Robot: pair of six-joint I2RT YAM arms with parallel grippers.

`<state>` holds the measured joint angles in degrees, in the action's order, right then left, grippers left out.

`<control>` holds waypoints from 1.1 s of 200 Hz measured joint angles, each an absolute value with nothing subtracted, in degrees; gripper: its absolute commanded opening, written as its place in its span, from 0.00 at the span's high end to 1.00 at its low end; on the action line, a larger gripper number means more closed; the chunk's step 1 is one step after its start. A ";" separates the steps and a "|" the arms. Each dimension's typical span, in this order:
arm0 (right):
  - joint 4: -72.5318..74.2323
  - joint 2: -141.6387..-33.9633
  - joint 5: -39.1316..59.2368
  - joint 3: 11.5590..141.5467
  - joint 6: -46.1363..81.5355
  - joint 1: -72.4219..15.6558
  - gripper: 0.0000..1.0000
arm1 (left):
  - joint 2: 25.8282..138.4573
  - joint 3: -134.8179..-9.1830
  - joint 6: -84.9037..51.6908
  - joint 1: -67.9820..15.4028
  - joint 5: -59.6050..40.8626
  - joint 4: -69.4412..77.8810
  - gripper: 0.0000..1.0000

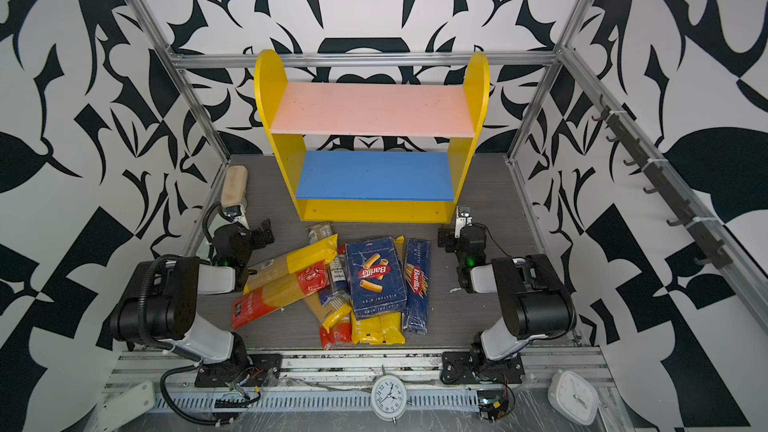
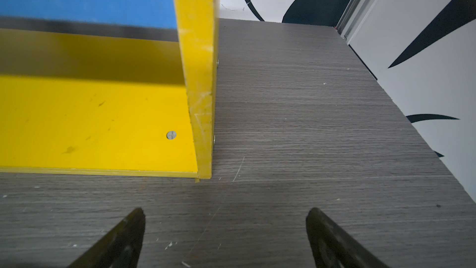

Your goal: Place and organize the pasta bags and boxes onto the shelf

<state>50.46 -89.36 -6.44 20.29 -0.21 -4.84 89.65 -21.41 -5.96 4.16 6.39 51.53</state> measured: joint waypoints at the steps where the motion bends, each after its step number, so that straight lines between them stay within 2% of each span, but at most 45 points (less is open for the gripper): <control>1: 50.43 -89.36 -6.44 20.29 -0.21 -4.84 0.00 | 89.65 -21.41 -5.96 4.16 6.37 51.53 0.01; 128: 50.43 -89.36 -6.74 20.29 -0.14 -4.54 0.00 | 89.65 -21.41 -5.89 4.16 6.33 51.16 0.02; 147: 49.91 -88.92 -9.69 20.29 0.12 -5.23 0.02 | 89.65 -21.41 -5.76 4.16 6.17 51.16 0.03; 161: 44.75 -85.91 -13.21 20.80 0.86 -6.00 0.07 | 89.65 -21.41 -5.74 4.16 6.00 51.11 0.06; 178: 34.00 -80.90 -18.33 24.60 3.33 -7.05 0.07 | 88.99 -21.85 -5.58 4.16 5.43 48.95 0.07; 200: 25.45 -76.18 -25.43 30.41 6.70 -9.61 0.01 | 86.63 -25.19 -5.52 4.12 4.89 42.57 0.07; 220: 16.32 -72.64 -29.76 34.09 11.03 -12.32 0.01 | 83.83 -28.67 -5.43 3.16 5.65 37.56 0.07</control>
<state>16.32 -72.64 -29.76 34.09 11.03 -12.32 83.83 -28.67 -5.43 3.16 5.65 37.56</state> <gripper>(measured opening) 0.991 0.928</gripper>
